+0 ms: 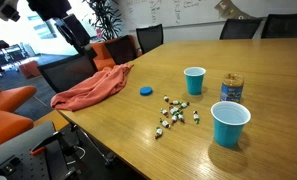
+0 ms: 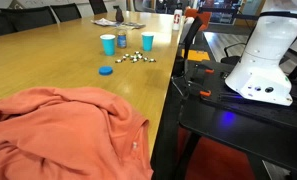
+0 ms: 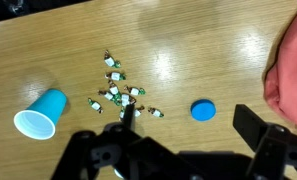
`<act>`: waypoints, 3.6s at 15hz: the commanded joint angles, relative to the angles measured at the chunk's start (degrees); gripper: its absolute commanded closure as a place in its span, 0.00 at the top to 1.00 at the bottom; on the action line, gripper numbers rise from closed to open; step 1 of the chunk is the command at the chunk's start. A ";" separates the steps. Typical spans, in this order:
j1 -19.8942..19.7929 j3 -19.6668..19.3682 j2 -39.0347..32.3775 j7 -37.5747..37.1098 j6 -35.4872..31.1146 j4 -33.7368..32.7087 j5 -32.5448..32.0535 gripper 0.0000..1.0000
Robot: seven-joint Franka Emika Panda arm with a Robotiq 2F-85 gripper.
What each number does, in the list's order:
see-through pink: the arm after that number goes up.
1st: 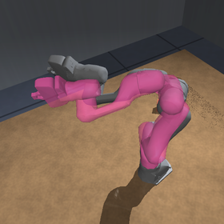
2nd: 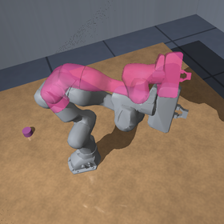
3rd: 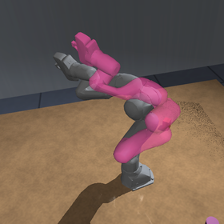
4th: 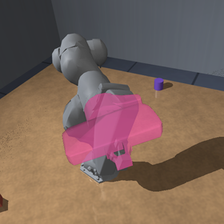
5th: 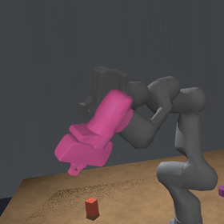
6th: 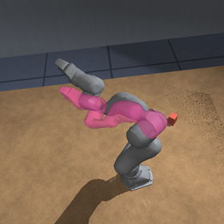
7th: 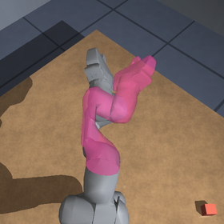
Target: Place one piece of candy in each of the blue cups
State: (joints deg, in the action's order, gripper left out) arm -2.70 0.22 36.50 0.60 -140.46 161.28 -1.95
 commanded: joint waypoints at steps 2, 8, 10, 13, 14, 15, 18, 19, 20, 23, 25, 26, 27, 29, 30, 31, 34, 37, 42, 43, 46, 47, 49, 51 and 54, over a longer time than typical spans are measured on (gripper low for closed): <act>0.25 -0.24 0.05 -0.18 0.24 -0.44 -0.22 1.00; 0.25 -0.24 0.05 -0.18 0.24 -0.77 -0.22 1.00; -0.77 -0.03 -3.09 -1.48 -0.81 -2.35 -0.49 1.00; -1.61 -0.26 -8.34 -2.20 -4.34 -4.30 -0.59 1.00; -1.77 -0.51 -10.10 -2.03 -5.61 -4.71 -0.63 1.00; -2.12 -0.57 -11.24 -2.06 -6.89 -4.72 -0.92 1.00; -2.49 -0.54 -11.05 -2.44 -7.22 -4.18 -1.05 1.00; -2.12 -0.38 -9.25 -2.19 -6.49 -3.54 -1.03 1.00; 0.25 -0.24 0.03 -0.18 0.24 -0.91 -0.22 1.00; 0.14 -0.26 -0.26 -0.32 0.20 -1.07 -0.22 1.00; -0.35 -0.32 -2.02 -0.82 -0.03 -1.97 -0.24 1.00; -1.24 0.14 -3.81 -2.23 -1.11 -2.80 -0.69 1.00; -1.01 -0.40 -5.01 -1.86 -1.58 -3.37 -0.15 1.00; -2.11 -0.21 -8.84 -3.08 -4.54 -5.02 -0.69 1.00; -2.55 -0.30 -11.14 -3.37 -6.26 -5.86 -0.69 1.00; -3.45 0.00 -13.82 -4.24 -8.15 -6.77 -1.14 1.00; -5.96 0.17 -22.93 -6.72 -13.54 -9.78 -2.40 1.00; -8.24 -0.54 -33.05 -9.82 -17.64 -13.89 -5.62 1.00; -7.02 -5.81 -47.61 -16.32 -18.48 -22.01 -10.83 1.00; -6.36 -6.95 -49.80 -16.46 -18.05 -23.49 -10.05 1.00; -4.45 -9.58 -55.97 -16.10 -17.73 -27.72 -8.08 1.00; -3.52 -10.57 -57.21 -16.53 -17.71 -28.58 -8.29 1.00; -3.26 -11.18 -55.82 -13.71 -17.71 -26.88 -7.69 1.00; -2.13 -12.04 -56.64 -14.01 -17.70 -27.64 -7.90 1.00; -2.41 -11.35 -58.72 -13.84 -17.60 -29.32 -6.12 1.00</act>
State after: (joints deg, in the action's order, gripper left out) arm -5.34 -11.14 -20.21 -14.30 -158.24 133.61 -10.68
